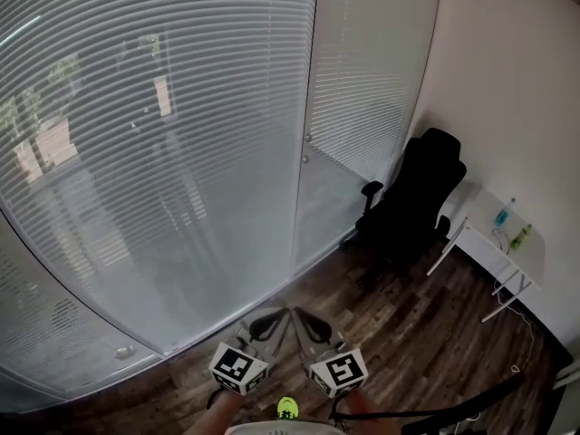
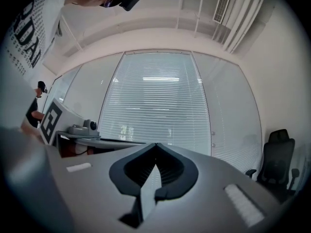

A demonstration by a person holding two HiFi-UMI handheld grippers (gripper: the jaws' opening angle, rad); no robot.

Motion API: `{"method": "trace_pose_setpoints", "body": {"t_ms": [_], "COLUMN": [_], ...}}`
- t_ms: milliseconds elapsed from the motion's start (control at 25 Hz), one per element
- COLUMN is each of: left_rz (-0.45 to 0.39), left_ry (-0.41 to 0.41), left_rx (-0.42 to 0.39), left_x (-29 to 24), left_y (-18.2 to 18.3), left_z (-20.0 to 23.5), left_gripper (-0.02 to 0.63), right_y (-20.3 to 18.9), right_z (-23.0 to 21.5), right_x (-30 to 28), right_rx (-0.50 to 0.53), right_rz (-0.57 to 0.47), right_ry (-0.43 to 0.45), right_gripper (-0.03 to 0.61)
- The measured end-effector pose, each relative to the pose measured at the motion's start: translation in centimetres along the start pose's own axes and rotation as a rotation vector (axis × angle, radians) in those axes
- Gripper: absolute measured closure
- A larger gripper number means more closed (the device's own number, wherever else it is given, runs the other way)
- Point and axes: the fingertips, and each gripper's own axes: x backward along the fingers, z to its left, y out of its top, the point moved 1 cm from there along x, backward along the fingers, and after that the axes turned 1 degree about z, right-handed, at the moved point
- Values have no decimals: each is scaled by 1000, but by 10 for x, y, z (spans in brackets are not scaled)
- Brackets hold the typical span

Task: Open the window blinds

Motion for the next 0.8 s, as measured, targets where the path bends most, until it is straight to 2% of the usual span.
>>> {"method": "trace_pose_setpoints", "body": {"t_ms": [320, 640, 800], "left_rz": [15, -2, -20], "left_ry": [8, 12, -3], "left_rx": [-14, 26, 28], "left_x": [-50, -89, -124], "left_y": [-2, -17, -12], "left_z": [16, 68, 102], "left_gripper": [623, 623, 623], "right_y": [0, -21, -16], "right_z": [-50, -86, -119], "right_x": [-16, -68, -104], "right_rx": [-37, -19, -4], "right_rz": [-11, 7, 5], "right_ry": [13, 15, 2], "right_gripper": [571, 571, 571]}}
